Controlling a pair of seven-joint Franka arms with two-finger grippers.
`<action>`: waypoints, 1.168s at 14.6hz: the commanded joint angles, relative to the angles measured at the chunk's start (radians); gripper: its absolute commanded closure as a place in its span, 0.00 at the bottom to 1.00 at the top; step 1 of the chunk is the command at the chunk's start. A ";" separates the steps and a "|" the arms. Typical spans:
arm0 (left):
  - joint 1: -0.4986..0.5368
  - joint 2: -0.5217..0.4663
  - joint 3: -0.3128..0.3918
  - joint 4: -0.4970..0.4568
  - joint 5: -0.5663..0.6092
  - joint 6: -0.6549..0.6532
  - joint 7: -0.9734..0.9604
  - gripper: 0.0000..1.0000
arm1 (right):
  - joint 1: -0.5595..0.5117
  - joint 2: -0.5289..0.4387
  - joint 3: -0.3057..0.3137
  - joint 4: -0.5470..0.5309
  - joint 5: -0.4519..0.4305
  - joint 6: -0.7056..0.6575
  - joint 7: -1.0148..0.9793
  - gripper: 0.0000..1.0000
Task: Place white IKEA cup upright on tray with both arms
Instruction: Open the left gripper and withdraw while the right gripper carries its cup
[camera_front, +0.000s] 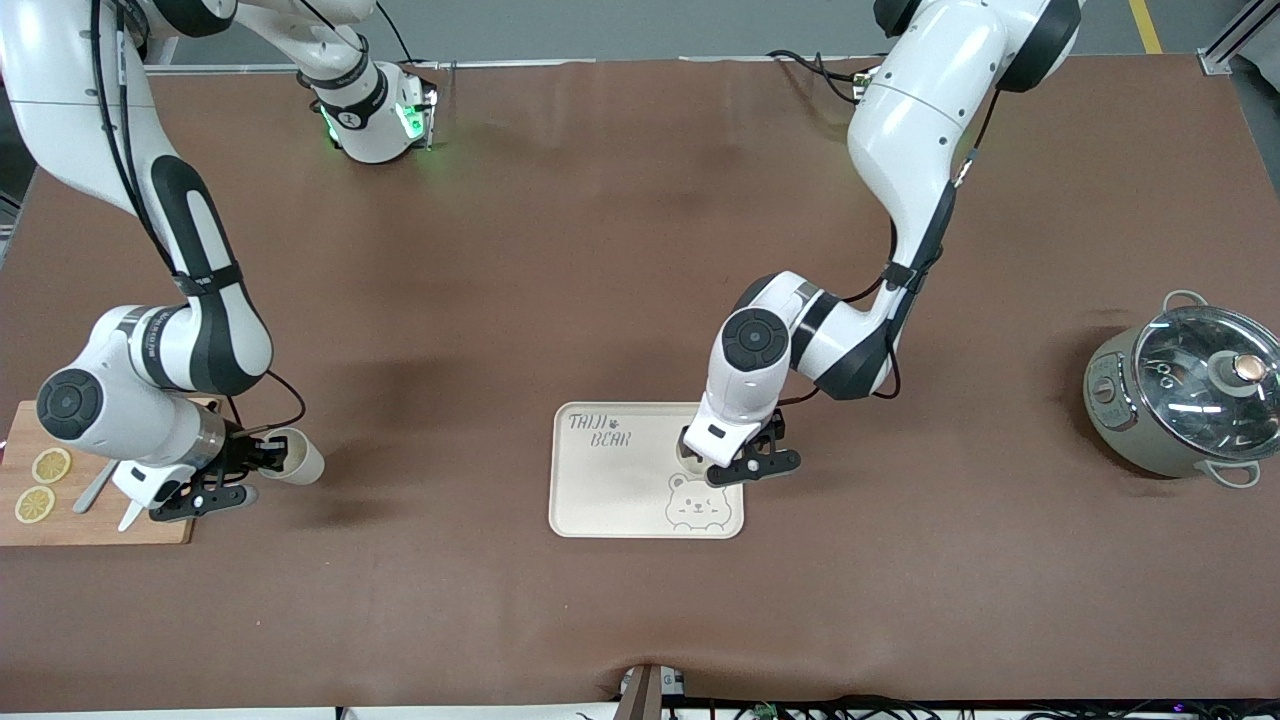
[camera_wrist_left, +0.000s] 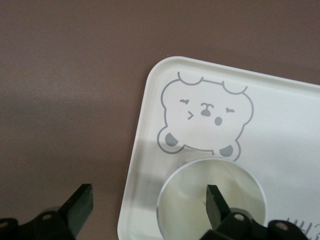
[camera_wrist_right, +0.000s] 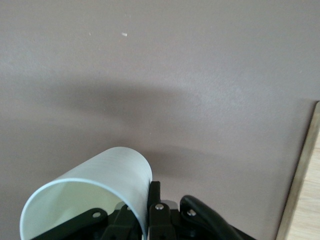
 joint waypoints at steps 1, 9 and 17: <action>-0.011 -0.027 0.004 0.003 0.022 -0.088 -0.024 0.00 | -0.013 -0.016 0.010 0.028 0.000 -0.019 -0.012 1.00; 0.047 -0.213 0.003 -0.040 -0.011 -0.300 0.114 0.00 | -0.015 -0.048 0.008 0.255 0.115 -0.384 -0.011 1.00; 0.338 -0.579 0.001 -0.357 -0.030 -0.346 0.546 0.00 | 0.083 -0.067 0.013 0.409 0.167 -0.542 0.265 1.00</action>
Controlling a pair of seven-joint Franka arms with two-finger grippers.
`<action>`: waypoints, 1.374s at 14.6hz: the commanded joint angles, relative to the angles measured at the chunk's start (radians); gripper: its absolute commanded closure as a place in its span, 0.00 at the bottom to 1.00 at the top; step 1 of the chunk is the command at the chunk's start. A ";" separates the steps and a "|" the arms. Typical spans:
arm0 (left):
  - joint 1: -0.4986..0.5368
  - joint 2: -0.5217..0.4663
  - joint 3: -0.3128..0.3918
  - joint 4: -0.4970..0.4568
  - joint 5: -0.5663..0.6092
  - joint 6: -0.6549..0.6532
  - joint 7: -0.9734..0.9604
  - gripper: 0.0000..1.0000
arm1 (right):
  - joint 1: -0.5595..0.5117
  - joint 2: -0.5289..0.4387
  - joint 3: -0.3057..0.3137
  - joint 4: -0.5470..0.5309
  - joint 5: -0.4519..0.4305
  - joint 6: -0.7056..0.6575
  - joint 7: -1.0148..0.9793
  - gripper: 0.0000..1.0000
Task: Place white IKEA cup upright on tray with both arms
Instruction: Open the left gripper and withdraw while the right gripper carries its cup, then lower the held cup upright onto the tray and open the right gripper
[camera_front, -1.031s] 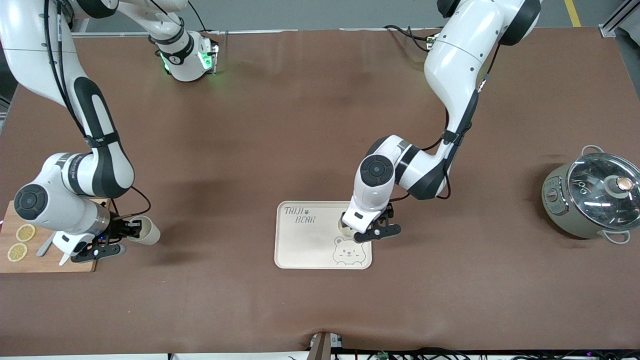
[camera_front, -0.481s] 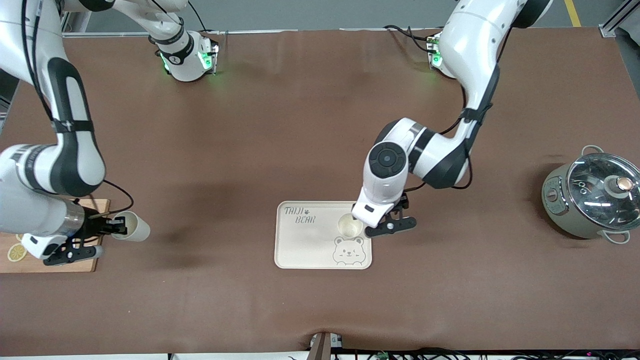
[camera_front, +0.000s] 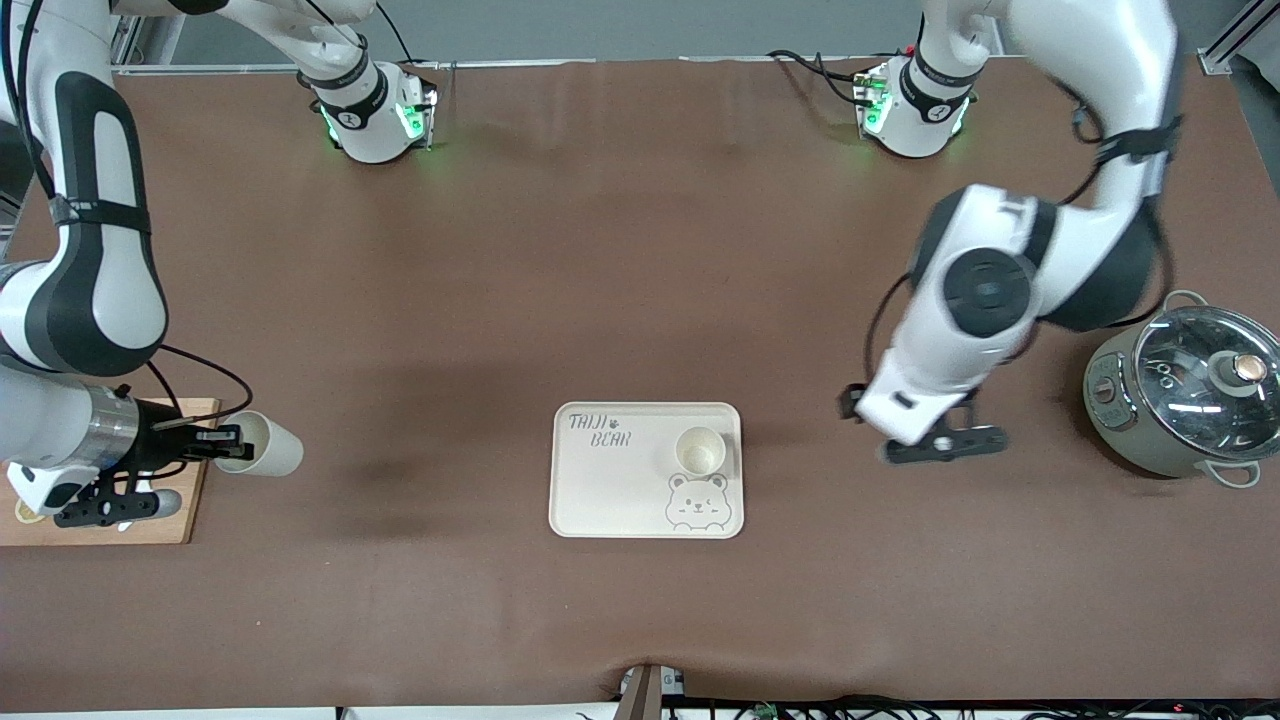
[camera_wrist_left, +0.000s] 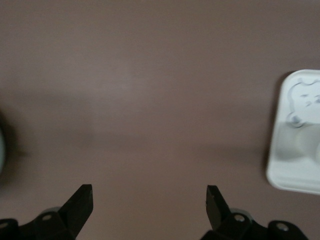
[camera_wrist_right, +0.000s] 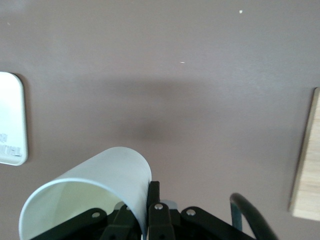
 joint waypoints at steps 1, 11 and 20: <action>0.118 -0.182 -0.009 -0.213 -0.040 0.056 0.151 0.00 | 0.081 -0.003 -0.002 0.089 0.010 -0.054 0.162 1.00; 0.241 -0.400 -0.007 -0.359 -0.167 0.087 0.324 0.00 | 0.369 0.041 -0.004 0.152 0.009 0.100 0.696 1.00; 0.238 -0.391 -0.001 0.032 -0.175 -0.323 0.322 0.00 | 0.492 0.161 -0.011 0.151 -0.002 0.297 0.878 1.00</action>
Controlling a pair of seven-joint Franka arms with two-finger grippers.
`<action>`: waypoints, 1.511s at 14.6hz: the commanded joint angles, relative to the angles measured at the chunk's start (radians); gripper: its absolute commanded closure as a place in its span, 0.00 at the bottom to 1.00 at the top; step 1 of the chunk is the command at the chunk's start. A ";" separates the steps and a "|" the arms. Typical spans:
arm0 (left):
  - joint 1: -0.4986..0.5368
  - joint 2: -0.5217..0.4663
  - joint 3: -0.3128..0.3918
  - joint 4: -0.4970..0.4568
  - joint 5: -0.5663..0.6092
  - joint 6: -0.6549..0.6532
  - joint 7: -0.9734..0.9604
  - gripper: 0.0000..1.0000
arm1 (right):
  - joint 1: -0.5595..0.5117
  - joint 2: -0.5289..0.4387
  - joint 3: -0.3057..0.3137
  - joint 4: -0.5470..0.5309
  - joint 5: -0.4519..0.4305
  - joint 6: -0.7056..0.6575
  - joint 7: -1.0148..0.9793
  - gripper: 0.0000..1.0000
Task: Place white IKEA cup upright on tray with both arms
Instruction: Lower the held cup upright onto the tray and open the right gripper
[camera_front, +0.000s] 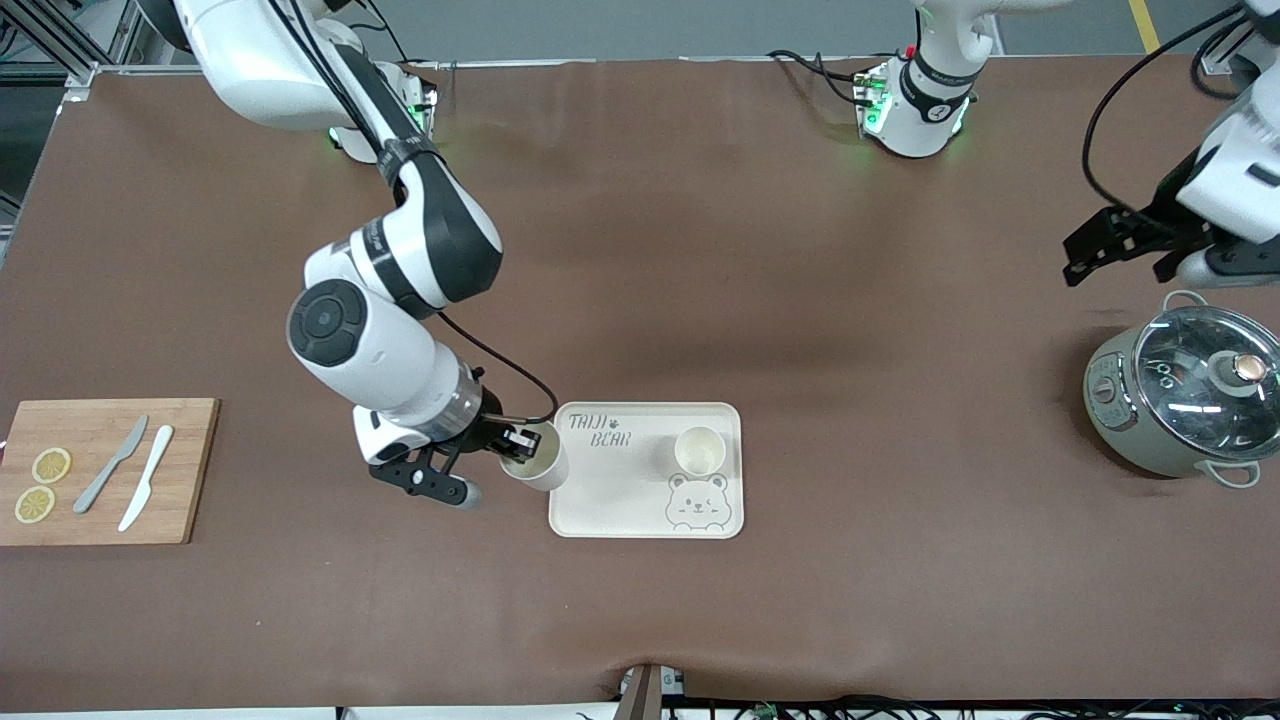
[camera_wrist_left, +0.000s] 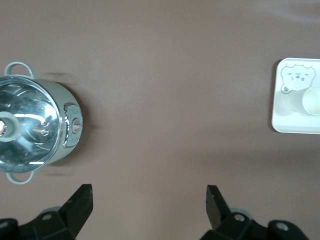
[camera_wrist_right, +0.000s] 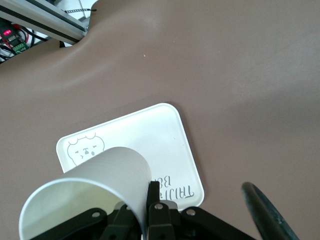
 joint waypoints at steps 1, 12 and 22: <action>0.002 0.047 0.002 0.127 -0.022 -0.095 0.017 0.00 | 0.040 0.038 -0.015 0.025 -0.008 0.029 0.045 1.00; -0.010 0.089 0.009 0.234 -0.064 -0.201 0.147 0.00 | 0.121 0.164 -0.015 -0.027 -0.154 0.234 0.168 1.00; -0.015 0.099 0.005 0.227 0.002 -0.156 0.208 0.00 | 0.150 0.253 -0.017 -0.042 -0.183 0.380 0.171 1.00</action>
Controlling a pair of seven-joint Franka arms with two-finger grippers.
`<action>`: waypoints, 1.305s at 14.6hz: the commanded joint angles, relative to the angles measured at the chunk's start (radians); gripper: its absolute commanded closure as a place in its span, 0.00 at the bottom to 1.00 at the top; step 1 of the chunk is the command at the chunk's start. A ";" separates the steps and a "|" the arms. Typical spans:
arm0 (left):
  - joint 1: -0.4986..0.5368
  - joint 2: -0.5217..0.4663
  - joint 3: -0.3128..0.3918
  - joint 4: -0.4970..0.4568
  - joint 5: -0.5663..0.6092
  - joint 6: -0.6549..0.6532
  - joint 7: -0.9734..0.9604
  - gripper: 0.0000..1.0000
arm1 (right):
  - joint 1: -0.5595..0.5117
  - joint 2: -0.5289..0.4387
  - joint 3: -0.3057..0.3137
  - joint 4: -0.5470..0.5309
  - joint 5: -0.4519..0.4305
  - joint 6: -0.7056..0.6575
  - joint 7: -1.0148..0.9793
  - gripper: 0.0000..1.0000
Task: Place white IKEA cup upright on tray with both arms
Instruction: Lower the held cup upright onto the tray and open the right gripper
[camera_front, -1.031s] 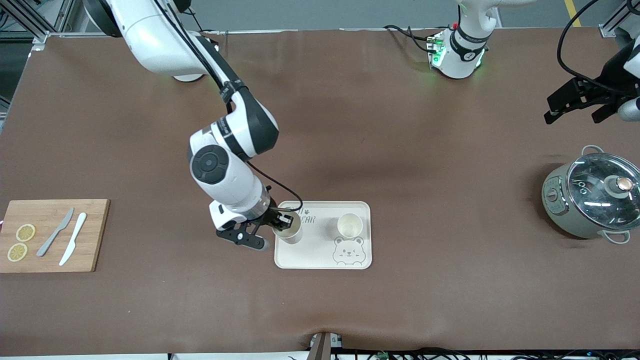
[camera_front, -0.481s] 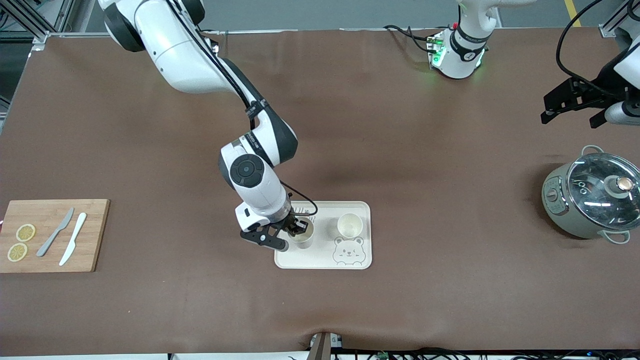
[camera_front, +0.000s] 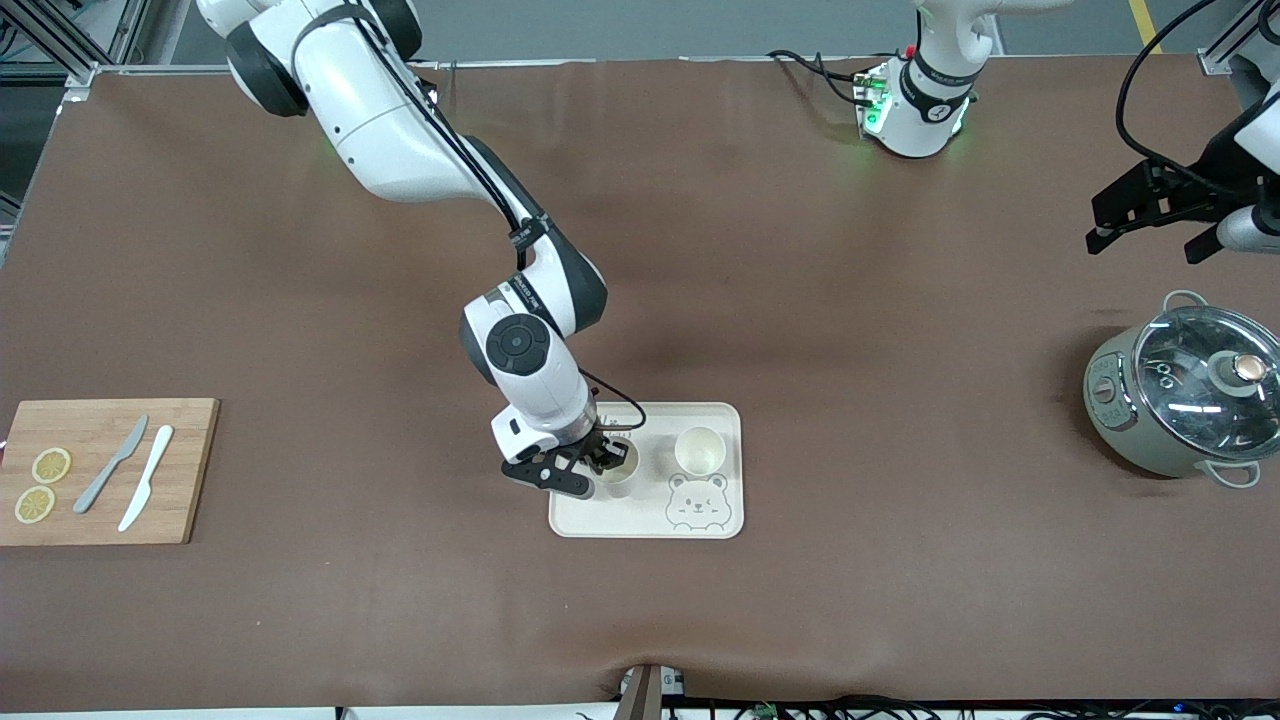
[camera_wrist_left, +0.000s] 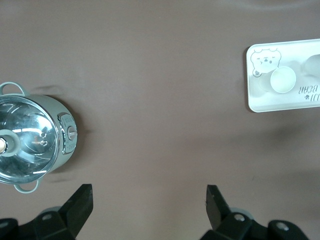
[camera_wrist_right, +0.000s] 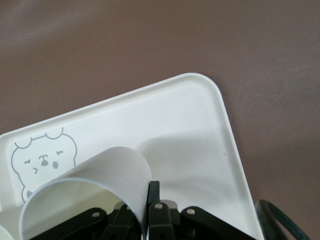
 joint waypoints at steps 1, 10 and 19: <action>-0.006 0.014 -0.004 0.022 0.075 -0.012 0.091 0.00 | 0.015 0.027 -0.011 0.002 -0.024 0.050 0.031 1.00; -0.012 0.019 -0.005 0.014 0.068 -0.057 0.099 0.00 | 0.019 0.057 -0.016 -0.006 -0.059 0.113 0.034 1.00; -0.011 0.028 0.000 0.014 0.065 -0.083 0.099 0.00 | 0.003 0.036 -0.014 -0.004 -0.065 0.110 0.025 0.00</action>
